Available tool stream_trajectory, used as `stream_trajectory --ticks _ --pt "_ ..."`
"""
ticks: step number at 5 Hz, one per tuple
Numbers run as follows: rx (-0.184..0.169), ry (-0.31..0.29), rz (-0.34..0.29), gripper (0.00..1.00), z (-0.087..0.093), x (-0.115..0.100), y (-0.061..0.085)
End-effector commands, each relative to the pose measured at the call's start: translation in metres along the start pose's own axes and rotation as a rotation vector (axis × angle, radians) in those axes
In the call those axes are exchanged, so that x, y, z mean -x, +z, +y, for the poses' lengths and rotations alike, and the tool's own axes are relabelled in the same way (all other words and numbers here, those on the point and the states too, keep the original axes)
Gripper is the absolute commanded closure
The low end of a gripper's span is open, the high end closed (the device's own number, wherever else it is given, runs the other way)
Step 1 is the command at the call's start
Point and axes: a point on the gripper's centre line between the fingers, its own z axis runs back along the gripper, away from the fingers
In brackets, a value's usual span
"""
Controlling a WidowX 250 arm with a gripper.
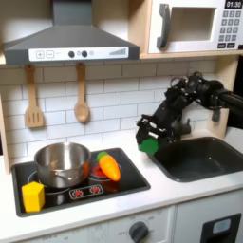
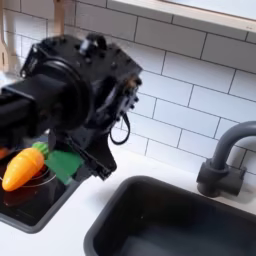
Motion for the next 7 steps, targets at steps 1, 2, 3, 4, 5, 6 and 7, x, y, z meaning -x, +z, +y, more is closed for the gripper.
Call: stream_trajectory --ticks 1,2,3,4,5,6,7 --pt "-0.063 -0.028 -0.015 1.0 0.0 0.002 0.001" --pt "-0.034 -0.016 0.002 1.0 0.0 0.003 -0.001" --pt "-0.028 -0.046 0.0 0.0 -0.005 0.005 0.001" --pt "-0.034 -0.054 -0.001 0.0 -0.006 0.003 0.0" --pt "-0.015 -0.038 0.002 0.0 -0.005 0.001 0.0" --pt "0.042 0.008 0.019 0.0 -0.001 -0.001 0.005" --pt "0.115 0.106 0.065 0.0 0.012 0.003 0.009"
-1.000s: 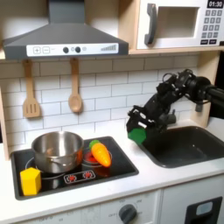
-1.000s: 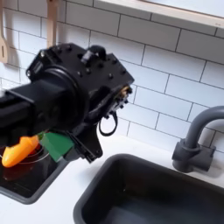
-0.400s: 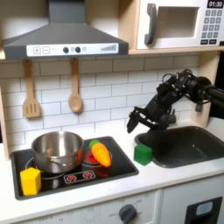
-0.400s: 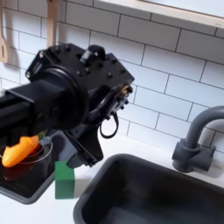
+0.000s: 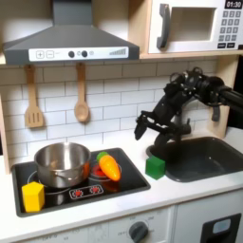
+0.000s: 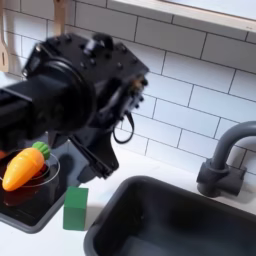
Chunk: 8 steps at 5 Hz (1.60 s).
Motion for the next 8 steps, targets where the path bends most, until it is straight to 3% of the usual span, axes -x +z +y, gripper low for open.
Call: stream_trajectory --ticks 1,2,3,4,6,8 --pt "0.195 0.128 0.12 0.0 -0.002 0.006 -0.001" --pt "0.295 0.148 0.166 0.0 -0.013 0.011 -0.002" --pt "0.351 0.159 0.195 0.0 -0.023 0.013 -0.003" --pt "0.367 0.183 0.208 0.0 -0.03 0.013 -0.003" --pt "0.347 0.244 0.255 0.0 -0.03 0.022 -0.007" --pt "0.355 0.252 0.283 0.0 -0.041 0.027 -0.015"
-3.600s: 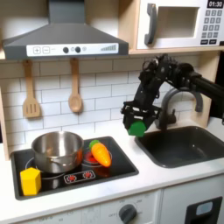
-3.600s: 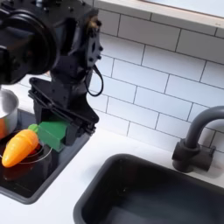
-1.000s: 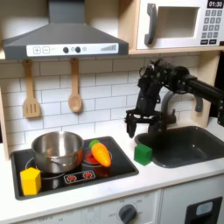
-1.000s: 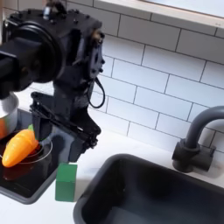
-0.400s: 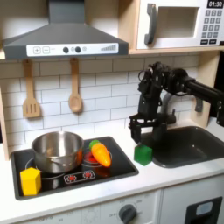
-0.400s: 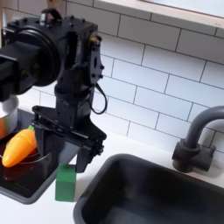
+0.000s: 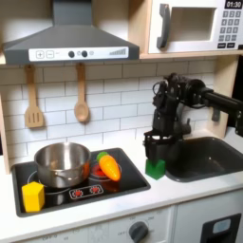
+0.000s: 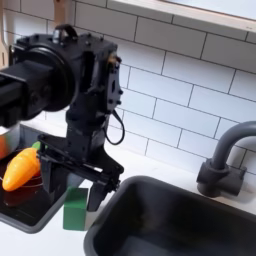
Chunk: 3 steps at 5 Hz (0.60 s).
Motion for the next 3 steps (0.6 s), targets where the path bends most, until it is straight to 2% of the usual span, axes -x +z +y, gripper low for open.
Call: stream_trajectory --ticks 1,3 --pt "-0.003 0.027 0.004 0.0 -0.0002 -0.0011 -0.0065" --pt "-0.008 0.073 0.018 0.0 0.0 0.0011 -0.0121"
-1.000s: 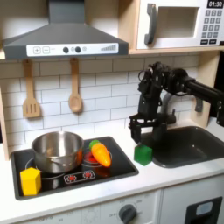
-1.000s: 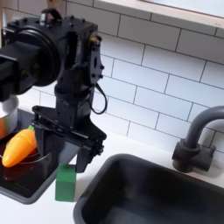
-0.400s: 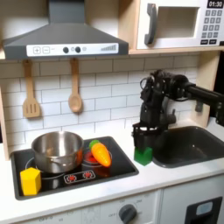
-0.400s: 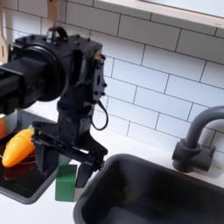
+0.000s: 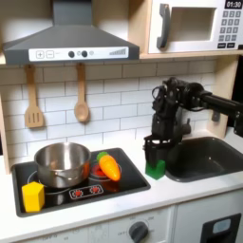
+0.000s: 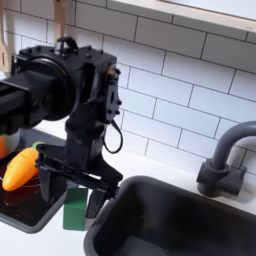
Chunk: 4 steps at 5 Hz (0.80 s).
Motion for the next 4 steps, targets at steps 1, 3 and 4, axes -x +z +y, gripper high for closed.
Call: stream_trajectory --ticks 1,3,4 --pt "0.002 0.035 0.004 0.0 0.0 0.0 -0.004" --pt "0.001 0.041 -0.002 0.0 -0.001 -0.004 -0.012" --pt "0.006 0.052 -0.003 0.0 -0.001 -0.007 -0.015"
